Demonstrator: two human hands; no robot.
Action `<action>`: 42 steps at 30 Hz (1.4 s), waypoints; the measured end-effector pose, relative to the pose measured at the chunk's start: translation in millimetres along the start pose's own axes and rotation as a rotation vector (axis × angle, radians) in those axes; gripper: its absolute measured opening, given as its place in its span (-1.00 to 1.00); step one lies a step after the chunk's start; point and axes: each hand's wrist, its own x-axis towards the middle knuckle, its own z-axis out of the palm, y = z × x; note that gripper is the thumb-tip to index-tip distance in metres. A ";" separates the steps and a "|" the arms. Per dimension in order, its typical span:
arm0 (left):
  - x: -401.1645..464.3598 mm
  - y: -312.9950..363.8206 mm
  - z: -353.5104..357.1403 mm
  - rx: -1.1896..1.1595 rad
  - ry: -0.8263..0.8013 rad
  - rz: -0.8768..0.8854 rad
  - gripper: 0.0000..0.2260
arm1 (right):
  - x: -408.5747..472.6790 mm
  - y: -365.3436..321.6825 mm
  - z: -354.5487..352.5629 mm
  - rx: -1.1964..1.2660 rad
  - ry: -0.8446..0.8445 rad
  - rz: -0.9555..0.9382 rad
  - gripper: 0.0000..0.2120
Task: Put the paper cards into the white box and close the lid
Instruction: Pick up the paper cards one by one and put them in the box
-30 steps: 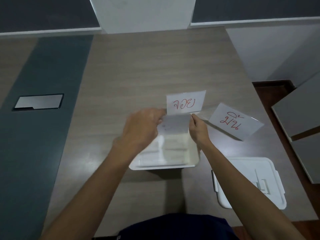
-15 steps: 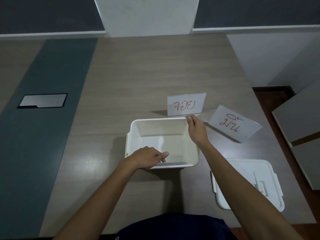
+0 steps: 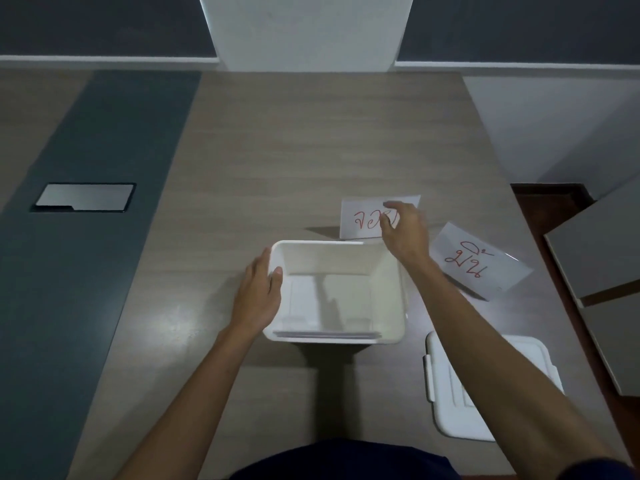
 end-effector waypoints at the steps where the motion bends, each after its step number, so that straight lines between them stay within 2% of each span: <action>1: -2.0 -1.2 3.8 -0.058 -0.027 -0.019 -0.54 | 13.5 -4.4 -1.2 -0.087 -0.013 -0.066 -0.66; 3: -4.3 1.9 7.3 -0.210 -0.019 -0.046 -0.57 | 41.1 -10.0 0.0 -0.284 -0.114 -0.136 -0.53; 5: -3.2 6.1 8.3 -0.333 -0.005 -0.085 -0.59 | 62.0 -10.4 6.8 -0.484 -0.268 -0.095 -0.49; 8: 0.3 8.6 8.9 -0.409 -0.015 -0.125 -0.60 | 73.5 -6.1 17.1 -0.601 -0.322 -0.086 -0.66; 10: 1.0 10.1 9.7 -0.437 -0.012 -0.108 -0.60 | 69.0 -2.9 16.6 -0.545 -0.289 -0.094 -0.76; 13: 3.8 10.5 11.5 -0.461 0.005 -0.095 -0.60 | 51.6 -9.7 3.0 -0.289 -0.167 -0.098 -0.82; 17: 7.1 14.4 14.7 -0.490 0.002 -0.105 -0.61 | 12.4 -51.3 -34.8 -0.049 0.098 -0.320 -0.84; 20: 8.5 16.1 16.1 -0.529 0.015 -0.105 -0.61 | -30.1 -86.2 -66.2 0.009 0.152 -0.504 -0.84; 22: 9.5 16.7 16.8 -0.529 0.020 -0.107 -0.62 | -58.8 -93.8 -72.5 -0.032 0.103 -0.595 -0.85; 25: 11.1 16.6 19.1 -0.539 0.032 -0.097 -0.62 | -89.0 -82.5 -54.3 -0.153 -0.044 -0.611 -0.85; 31: 12.9 12.1 22.8 -0.609 0.047 -0.076 -0.62 | -111.4 -43.0 0.7 -0.313 -0.468 -0.409 -0.85; 32: 12.7 12.5 22.8 -0.620 0.049 -0.072 -0.62 | -116.0 -40.2 6.7 -0.310 -0.583 -0.363 -0.82; 34: 12.3 14.1 22.9 -0.621 0.041 -0.070 -0.62 | -126.2 -38.2 12.6 -0.263 -0.759 -0.259 -0.59; 35: 12.5 14.8 22.9 -0.619 0.040 -0.070 -0.62 | -129.7 -38.2 13.0 -0.236 -0.776 -0.228 -0.50; 37: 12.7 14.9 23.4 -0.617 0.045 -0.067 -0.62 | -131.4 -36.9 12.7 -0.209 -0.747 -0.222 -0.45; 40: 14.0 14.6 25.4 -0.604 0.050 -0.066 -0.62 | -125.4 -33.2 7.7 -0.142 -0.700 -0.213 -0.51; 42: 16.1 14.8 26.1 -0.584 0.049 -0.063 -0.62 | -113.9 -25.9 0.5 -0.062 -0.556 -0.222 -0.61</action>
